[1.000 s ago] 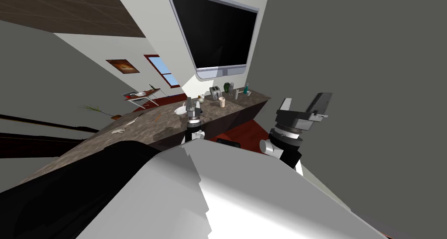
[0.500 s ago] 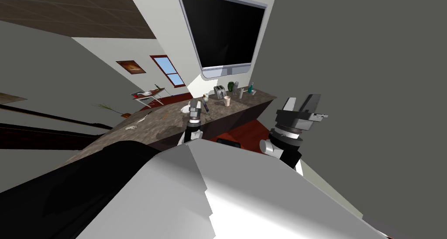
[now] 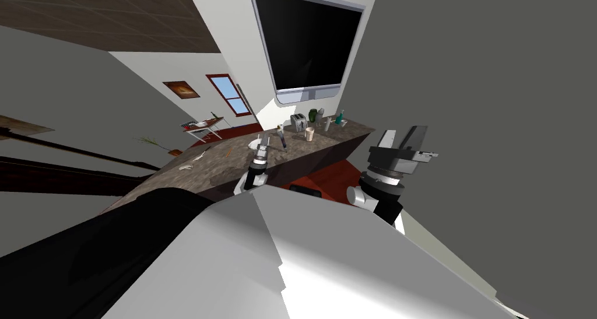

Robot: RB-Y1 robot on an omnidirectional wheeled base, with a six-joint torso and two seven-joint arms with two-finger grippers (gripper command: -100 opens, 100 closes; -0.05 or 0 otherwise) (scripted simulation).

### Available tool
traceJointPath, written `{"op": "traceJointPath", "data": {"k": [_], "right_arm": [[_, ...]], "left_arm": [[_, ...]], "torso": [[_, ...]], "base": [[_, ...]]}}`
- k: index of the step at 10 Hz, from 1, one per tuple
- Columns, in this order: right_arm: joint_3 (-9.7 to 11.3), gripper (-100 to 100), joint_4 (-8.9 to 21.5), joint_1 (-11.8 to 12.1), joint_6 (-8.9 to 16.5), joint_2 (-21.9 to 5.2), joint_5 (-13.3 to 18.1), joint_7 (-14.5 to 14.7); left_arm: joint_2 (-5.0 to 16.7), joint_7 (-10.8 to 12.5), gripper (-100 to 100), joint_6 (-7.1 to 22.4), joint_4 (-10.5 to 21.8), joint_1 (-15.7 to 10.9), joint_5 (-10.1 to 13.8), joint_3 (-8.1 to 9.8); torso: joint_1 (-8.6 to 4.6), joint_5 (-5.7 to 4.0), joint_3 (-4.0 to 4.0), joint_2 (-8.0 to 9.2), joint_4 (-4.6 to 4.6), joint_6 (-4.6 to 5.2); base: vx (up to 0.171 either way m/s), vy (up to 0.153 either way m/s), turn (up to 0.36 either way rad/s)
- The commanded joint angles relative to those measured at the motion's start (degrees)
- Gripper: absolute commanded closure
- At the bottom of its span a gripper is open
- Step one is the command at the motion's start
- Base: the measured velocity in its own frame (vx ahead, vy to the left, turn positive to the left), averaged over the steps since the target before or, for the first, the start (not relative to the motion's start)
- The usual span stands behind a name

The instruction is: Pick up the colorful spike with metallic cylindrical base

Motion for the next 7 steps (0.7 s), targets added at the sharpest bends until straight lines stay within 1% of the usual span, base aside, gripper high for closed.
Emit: {"op": "traceJointPath", "data": {"k": [1, 4, 7], "right_arm": [[0.00, 0, 0.00, 0.00, 0.00, 0.00, 0.00, 0.00], [0.01, 0, 0.00, 0.00, 0.00, 0.01, 0.00, 0.00], [0.01, 0, 0.00, 0.00, 0.00, 0.01, 0.00, 0.00]], "left_arm": [[1.65, -1.59, -100, 0.08, 1.31, -0.34, -1.84, 0.34], [4.69, -3.86, -100, 0.45, 3.91, -0.73, -4.88, 1.24], [7.66, -6.03, -100, 1.13, 6.79, -0.96, -7.96, 2.05]], "torso": [[0.00, 0.00, 0.00, 0.00, 0.00, 0.00], [-0.31, -0.07, -0.05, -0.08, -0.02, 0.01], [-0.47, -0.10, -0.12, -0.20, -0.05, 0.01]], "base": [[-0.036, 0.138, 0.001], [-0.025, 0.090, -0.014], [0.000, 0.053, -0.036]]}}
